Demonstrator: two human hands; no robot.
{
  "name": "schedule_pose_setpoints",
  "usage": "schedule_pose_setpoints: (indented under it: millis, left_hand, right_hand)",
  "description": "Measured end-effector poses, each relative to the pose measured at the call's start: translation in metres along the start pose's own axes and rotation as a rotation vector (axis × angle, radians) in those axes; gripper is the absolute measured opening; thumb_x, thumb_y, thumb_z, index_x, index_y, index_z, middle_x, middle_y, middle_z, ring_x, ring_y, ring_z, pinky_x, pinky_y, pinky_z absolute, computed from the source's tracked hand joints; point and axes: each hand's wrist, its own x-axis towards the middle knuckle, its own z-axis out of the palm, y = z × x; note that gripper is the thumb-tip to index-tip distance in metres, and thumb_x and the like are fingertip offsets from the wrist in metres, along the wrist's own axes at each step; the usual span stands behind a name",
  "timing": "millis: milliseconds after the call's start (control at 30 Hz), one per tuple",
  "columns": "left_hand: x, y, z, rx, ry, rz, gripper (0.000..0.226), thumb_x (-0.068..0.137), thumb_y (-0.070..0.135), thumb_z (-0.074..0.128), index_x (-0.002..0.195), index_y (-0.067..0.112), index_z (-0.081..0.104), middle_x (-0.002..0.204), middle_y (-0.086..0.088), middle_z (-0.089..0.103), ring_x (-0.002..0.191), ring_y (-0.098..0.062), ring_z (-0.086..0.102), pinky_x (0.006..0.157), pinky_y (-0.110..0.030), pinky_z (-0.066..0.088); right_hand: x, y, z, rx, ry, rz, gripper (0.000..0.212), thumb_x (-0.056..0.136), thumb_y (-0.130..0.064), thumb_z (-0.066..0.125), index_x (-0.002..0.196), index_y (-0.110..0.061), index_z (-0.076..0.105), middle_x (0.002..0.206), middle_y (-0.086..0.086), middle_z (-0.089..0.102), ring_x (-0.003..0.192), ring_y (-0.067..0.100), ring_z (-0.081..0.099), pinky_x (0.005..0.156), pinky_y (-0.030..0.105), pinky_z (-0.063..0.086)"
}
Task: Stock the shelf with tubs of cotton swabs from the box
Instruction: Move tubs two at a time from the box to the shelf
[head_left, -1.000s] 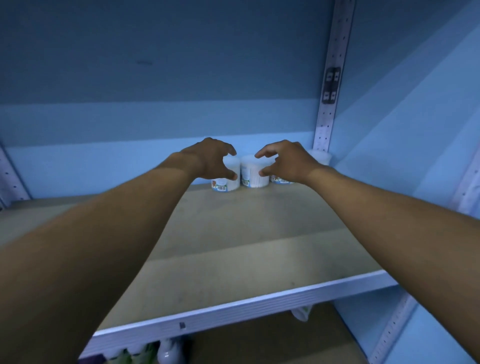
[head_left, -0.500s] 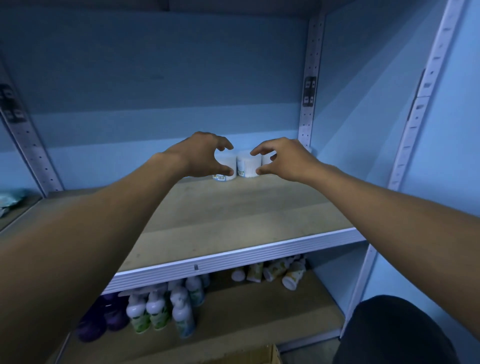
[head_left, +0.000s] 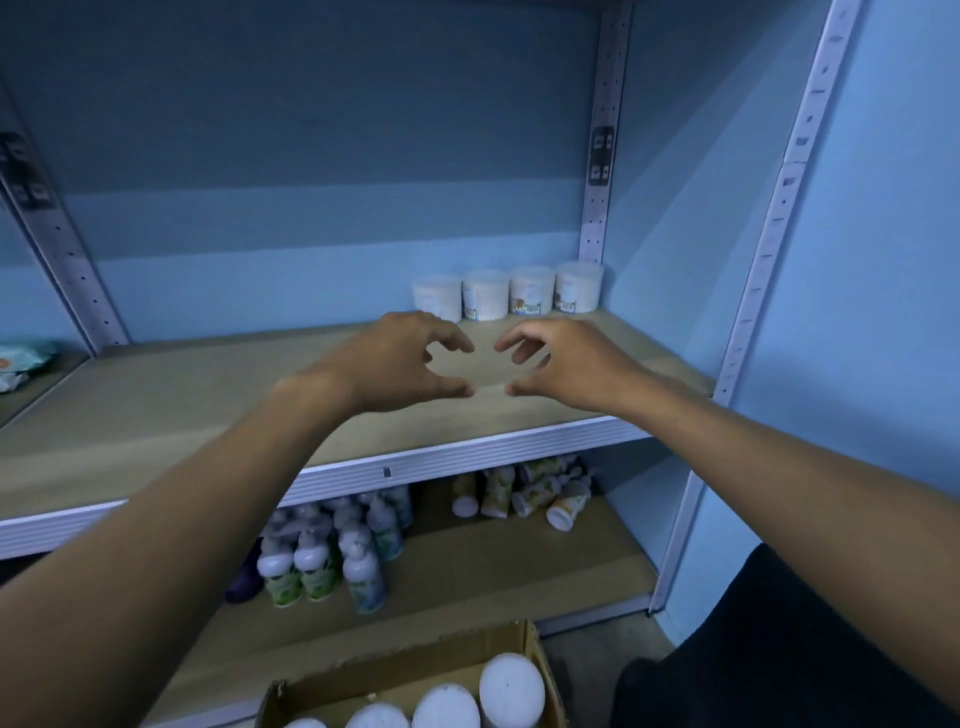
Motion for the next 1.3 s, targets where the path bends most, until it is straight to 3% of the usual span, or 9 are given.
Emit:
schedule_pose_setpoints:
  millis: [167, 300, 400, 567, 733, 900, 1033, 1167, 1300]
  left_hand:
    - [-0.032, -0.010, 0.056, -0.061, -0.135, 0.013, 0.044, 0.078, 0.047, 0.077, 0.118, 0.030, 0.067, 0.116, 0.008, 0.064, 0.096, -0.009, 0.063, 0.084, -0.019, 0.046]
    - [-0.049, -0.017, 0.095, -0.004, -0.036, 0.138, 0.037, 0.075, 0.045, 0.073, 0.105, 0.023, 0.075, 0.101, 0.000, 0.071, 0.093, -0.019, 0.063, 0.085, -0.022, 0.035]
    - [-0.061, -0.018, 0.112, -0.028, 0.097, 0.156, 0.033, 0.080, 0.036, 0.075, 0.111, 0.024, 0.070, 0.110, 0.000, 0.065, 0.101, -0.022, 0.054, 0.093, -0.029, 0.038]
    - [-0.085, -0.024, 0.147, -0.045, 0.027, 0.212, 0.038, 0.084, 0.031, 0.074, 0.120, 0.022, 0.065, 0.117, 0.000, 0.059, 0.108, -0.019, 0.048, 0.093, -0.023, 0.033]
    - [-0.101, -0.041, 0.197, -0.108, -0.222, 0.056, 0.052, 0.084, 0.037, 0.073, 0.130, 0.018, 0.059, 0.124, -0.005, 0.057, 0.111, -0.022, 0.054, 0.092, -0.033, 0.045]
    - [-0.113, -0.056, 0.234, -0.129, -0.365, -0.065, 0.064, 0.083, 0.038, 0.075, 0.138, 0.013, 0.052, 0.141, -0.007, 0.050, 0.125, -0.025, 0.048, 0.098, -0.026, 0.037]
    - [-0.123, -0.070, 0.268, -0.181, -0.475, -0.148, 0.060, 0.080, 0.037, 0.078, 0.132, 0.018, 0.056, 0.133, -0.007, 0.054, 0.118, -0.026, 0.053, 0.093, -0.030, 0.043]
    - [-0.137, -0.076, 0.302, -0.229, -0.532, -0.266, 0.066, 0.073, 0.042, 0.082, 0.131, 0.022, 0.056, 0.128, -0.005, 0.053, 0.115, -0.024, 0.054, 0.091, -0.028, 0.044]
    - [-0.149, -0.075, 0.332, -0.288, -0.567, -0.319, 0.072, 0.073, 0.040, 0.083, 0.136, 0.019, 0.054, 0.130, -0.007, 0.054, 0.117, -0.025, 0.053, 0.098, -0.032, 0.044]
  right_hand:
    - [-0.031, 0.021, 0.045, 0.011, -0.118, 0.064, 0.042, 0.072, -0.030, 0.088, 0.110, -0.033, 0.072, 0.099, -0.010, 0.071, 0.086, 0.000, 0.064, 0.080, 0.021, 0.051]
    - [-0.051, 0.036, 0.081, 0.043, -0.228, 0.133, 0.040, 0.073, -0.025, 0.089, 0.110, -0.030, 0.073, 0.099, -0.006, 0.070, 0.094, 0.008, 0.068, 0.085, 0.027, 0.056]
    - [-0.063, 0.044, 0.105, 0.072, -0.281, 0.184, 0.038, 0.074, -0.024, 0.089, 0.108, -0.028, 0.073, 0.097, -0.006, 0.070, 0.094, 0.009, 0.068, 0.088, 0.032, 0.057]
    - [-0.081, 0.057, 0.141, 0.081, -0.342, 0.226, 0.039, 0.075, -0.026, 0.088, 0.111, -0.025, 0.072, 0.101, -0.005, 0.069, 0.098, 0.011, 0.066, 0.093, 0.037, 0.055]
    - [-0.095, 0.072, 0.174, 0.043, -0.430, 0.255, 0.048, 0.076, -0.027, 0.088, 0.120, -0.026, 0.068, 0.114, -0.006, 0.063, 0.108, 0.012, 0.060, 0.092, 0.034, 0.053]
    - [-0.107, 0.090, 0.209, 0.007, -0.534, 0.291, 0.053, 0.077, -0.026, 0.086, 0.125, -0.029, 0.063, 0.118, -0.003, 0.060, 0.112, 0.016, 0.059, 0.089, 0.034, 0.052]
    - [-0.117, 0.103, 0.231, -0.015, -0.599, 0.315, 0.059, 0.077, -0.027, 0.086, 0.131, -0.029, 0.060, 0.132, 0.001, 0.057, 0.119, 0.020, 0.056, 0.087, 0.031, 0.046]
    - [-0.129, 0.112, 0.254, -0.068, -0.646, 0.319, 0.068, 0.073, -0.027, 0.087, 0.133, -0.031, 0.056, 0.141, 0.003, 0.049, 0.129, 0.024, 0.048, 0.098, 0.040, 0.048]
    - [-0.137, 0.118, 0.274, -0.085, -0.680, 0.312, 0.072, 0.074, -0.024, 0.087, 0.137, -0.030, 0.052, 0.134, 0.002, 0.048, 0.120, 0.024, 0.052, 0.094, 0.039, 0.049]
